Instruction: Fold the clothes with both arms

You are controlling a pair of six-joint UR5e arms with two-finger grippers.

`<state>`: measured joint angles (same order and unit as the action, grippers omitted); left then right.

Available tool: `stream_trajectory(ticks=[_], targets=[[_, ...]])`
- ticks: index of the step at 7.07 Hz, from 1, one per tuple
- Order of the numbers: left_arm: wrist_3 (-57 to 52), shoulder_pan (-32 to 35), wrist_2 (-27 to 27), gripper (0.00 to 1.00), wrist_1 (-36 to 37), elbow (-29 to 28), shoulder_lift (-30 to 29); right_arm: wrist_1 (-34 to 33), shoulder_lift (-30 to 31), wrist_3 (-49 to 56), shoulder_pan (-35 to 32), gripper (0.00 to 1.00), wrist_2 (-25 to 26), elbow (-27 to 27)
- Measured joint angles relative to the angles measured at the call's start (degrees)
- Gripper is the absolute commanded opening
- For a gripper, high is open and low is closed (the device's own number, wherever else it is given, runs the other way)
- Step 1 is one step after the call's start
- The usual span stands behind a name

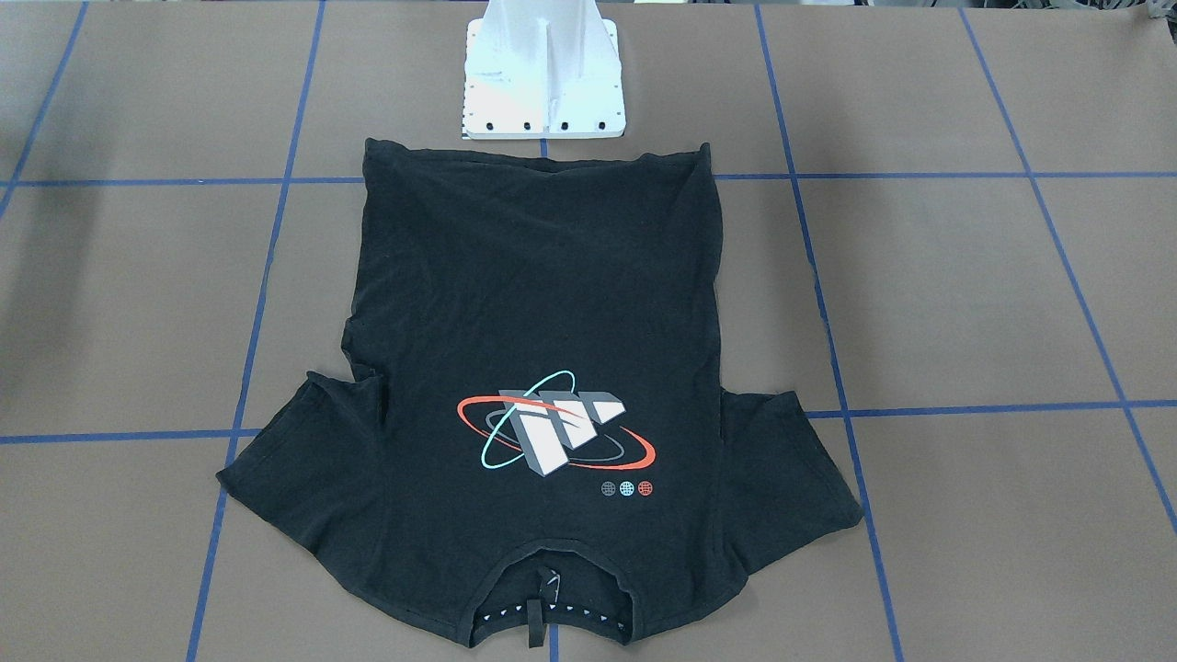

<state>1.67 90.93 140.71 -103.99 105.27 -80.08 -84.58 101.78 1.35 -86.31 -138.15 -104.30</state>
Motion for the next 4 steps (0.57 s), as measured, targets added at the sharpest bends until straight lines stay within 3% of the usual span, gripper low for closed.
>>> stream_trajectory(ticks=[2,4], targets=[[-0.26,-0.1,0.0,1.0,-0.15,0.43,-0.06,3.14,-5.45,-5.78,3.73,1.0,-1.33,2.66],[-0.15,-0.19,0.0,1.0,-1.03,0.42,-0.03,4.32,-16.82,-17.74,10.03,1.0,-0.54,7.57]])
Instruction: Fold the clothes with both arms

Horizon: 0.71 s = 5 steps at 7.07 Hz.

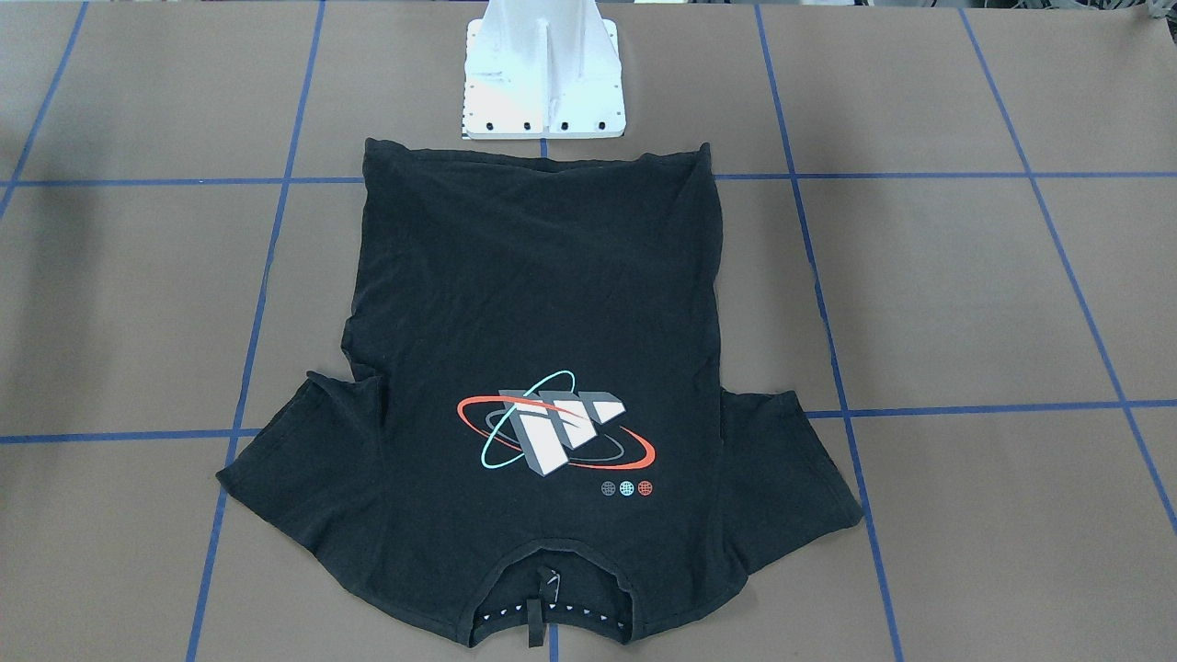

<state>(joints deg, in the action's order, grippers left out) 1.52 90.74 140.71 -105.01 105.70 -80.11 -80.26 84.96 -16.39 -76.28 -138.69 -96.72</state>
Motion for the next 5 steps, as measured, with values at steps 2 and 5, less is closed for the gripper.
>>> stream_trajectory(ticks=[2,5], targets=[[0.13,-0.03,0.04,1.0,-0.32,0.01,0.04,2.54,-11.29,-12.99,5.81,0.99,2.09,6.78],[0.21,-0.03,0.08,1.0,-0.37,0.02,0.11,21.95,-17.18,-36.8,14.57,0.98,10.2,16.15]])
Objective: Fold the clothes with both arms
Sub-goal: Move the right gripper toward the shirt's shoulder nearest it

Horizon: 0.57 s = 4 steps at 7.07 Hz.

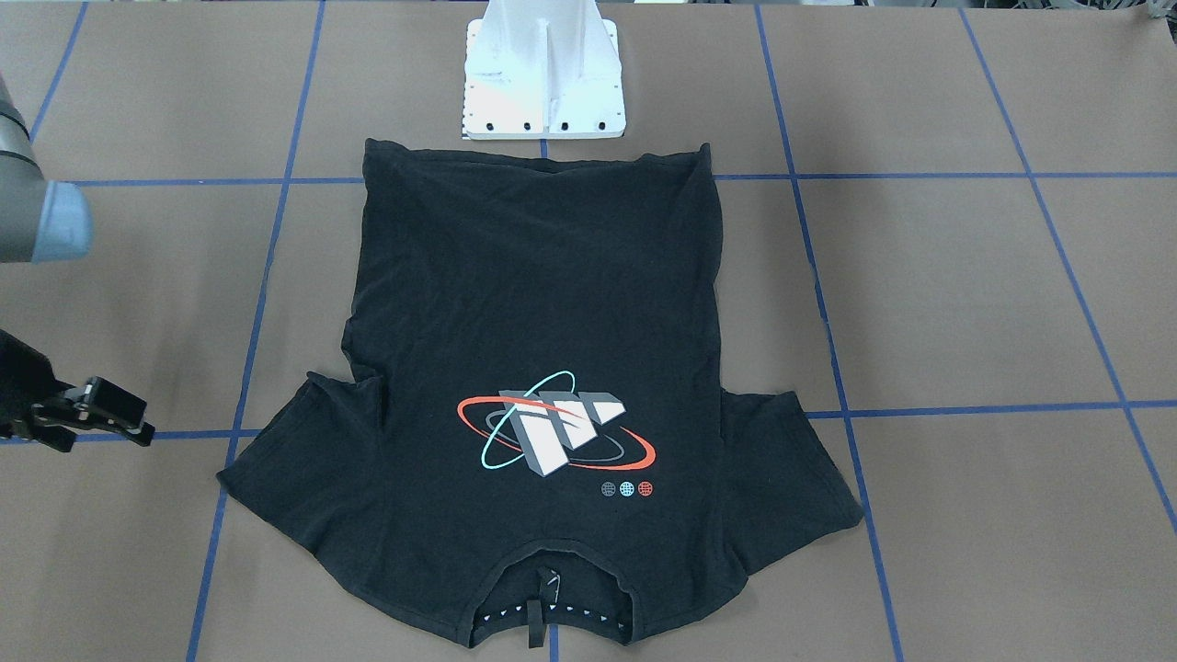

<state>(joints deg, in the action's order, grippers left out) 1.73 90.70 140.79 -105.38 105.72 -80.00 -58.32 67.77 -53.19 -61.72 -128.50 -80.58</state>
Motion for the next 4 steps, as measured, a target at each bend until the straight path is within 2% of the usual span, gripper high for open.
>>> stream_trajectory(ticks=[2,4], targets=[[-0.05,0.0,0.01,1.0,0.0,0.07,0.01,3.22,-1.54,-5.38,3.24,0.96,3.23,1.75],[-0.04,0.0,0.01,1.0,-0.04,0.23,0.02,3.75,-2.66,-5.89,5.37,0.92,6.68,4.11]])
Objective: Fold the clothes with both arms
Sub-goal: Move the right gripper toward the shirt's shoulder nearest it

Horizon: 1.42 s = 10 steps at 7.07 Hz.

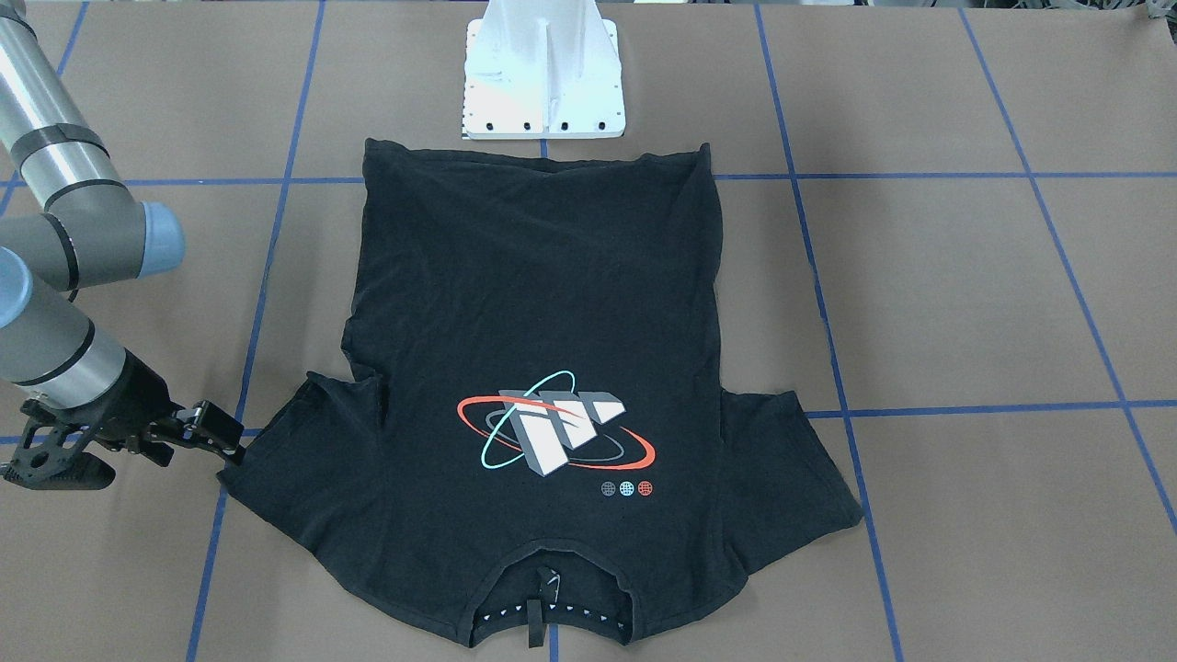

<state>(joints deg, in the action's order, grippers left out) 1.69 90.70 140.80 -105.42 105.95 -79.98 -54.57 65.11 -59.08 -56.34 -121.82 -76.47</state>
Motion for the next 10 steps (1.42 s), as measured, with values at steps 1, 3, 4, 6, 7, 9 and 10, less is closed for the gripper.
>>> stream_trajectory(ticks=[1,3,4,6,7,9,10], targets=[[0.04,0.0,0.0,1.0,0.02,0.24,0.0,0.07,-0.34,0.1,0.89,0.9,1.52,0.85],[0.07,0.0,0.04,1.0,0.04,0.59,0.0,0.1,-0.4,0.2,2.63,0.81,5.06,1.41],[0.07,0.0,0.02,1.0,0.04,0.69,0.0,0.09,-0.37,0.27,3.16,0.8,6.05,1.69],[0.07,0.0,0.0,1.0,0.04,0.83,0.0,0.02,-0.53,0.54,3.75,0.77,8.19,2.55],[0.07,0.0,0.0,1.0,0.04,0.9,0.0,0.0,-0.56,1.0,3.89,0.59,9.14,2.92],[0.07,0.0,0.0,1.0,-0.02,1.12,0.0,-0.01,-0.59,1.82,3.98,0.22,9.98,3.41],[0.07,0.01,0.0,1.0,-0.04,1.18,0.02,-0.01,-0.6,1.95,4.01,0.0,10.04,3.55]])
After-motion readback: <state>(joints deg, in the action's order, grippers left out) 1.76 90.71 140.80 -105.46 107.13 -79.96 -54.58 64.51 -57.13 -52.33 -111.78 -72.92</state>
